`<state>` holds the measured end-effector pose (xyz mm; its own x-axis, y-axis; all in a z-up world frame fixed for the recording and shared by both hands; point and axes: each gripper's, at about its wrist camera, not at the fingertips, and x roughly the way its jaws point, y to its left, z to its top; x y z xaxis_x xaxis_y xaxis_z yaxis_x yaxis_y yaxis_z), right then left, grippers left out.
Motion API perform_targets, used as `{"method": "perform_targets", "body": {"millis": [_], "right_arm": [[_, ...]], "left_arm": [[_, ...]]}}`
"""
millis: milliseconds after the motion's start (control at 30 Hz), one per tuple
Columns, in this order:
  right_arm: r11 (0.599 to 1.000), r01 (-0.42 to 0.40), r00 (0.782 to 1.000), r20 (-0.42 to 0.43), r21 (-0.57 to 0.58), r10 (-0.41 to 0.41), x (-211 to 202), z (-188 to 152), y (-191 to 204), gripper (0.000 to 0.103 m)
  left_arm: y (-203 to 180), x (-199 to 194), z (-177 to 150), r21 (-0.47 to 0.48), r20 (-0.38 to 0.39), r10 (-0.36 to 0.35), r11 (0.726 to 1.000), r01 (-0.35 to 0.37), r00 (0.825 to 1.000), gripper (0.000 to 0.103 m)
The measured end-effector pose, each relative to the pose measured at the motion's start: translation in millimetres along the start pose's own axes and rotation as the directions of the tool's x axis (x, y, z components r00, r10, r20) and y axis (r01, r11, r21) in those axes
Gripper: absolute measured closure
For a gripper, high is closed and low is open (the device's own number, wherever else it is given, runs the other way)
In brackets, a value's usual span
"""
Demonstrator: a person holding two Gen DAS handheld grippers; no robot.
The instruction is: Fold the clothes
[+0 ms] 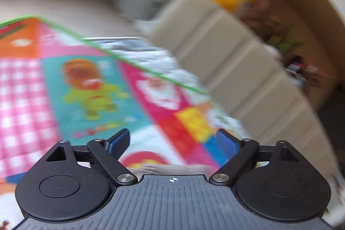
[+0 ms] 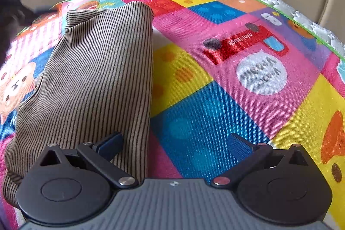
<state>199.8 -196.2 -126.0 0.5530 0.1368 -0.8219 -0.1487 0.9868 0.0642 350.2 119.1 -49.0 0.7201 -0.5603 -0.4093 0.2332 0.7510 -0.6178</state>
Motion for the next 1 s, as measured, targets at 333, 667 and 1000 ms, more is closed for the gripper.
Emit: {"method": "perform_targets", "body": {"millis": [333, 667, 1000], "right_arm": [[0.998, 0.012, 0.999, 0.051, -0.062, -0.009, -4, -2, 4, 0.000], [0.972, 0.002, 0.976, 0.214, -0.234, 0.050, -28, -6, 31, 0.000], [0.963, -0.075, 0.988, 0.110, -0.259, 0.106, -16, -5, 35, 0.000]], "left_arm": [[6, 70, -74, 0.247, -0.170, 0.181, 0.959, -0.136, 0.969, 0.017], [14, 50, -86, 0.328, -0.132, 0.167, 0.938, -0.116, 0.977, 0.016], [12, 52, -87, 0.350, -0.140, 0.169, 0.930, -0.111, 0.976, 0.013]]}}
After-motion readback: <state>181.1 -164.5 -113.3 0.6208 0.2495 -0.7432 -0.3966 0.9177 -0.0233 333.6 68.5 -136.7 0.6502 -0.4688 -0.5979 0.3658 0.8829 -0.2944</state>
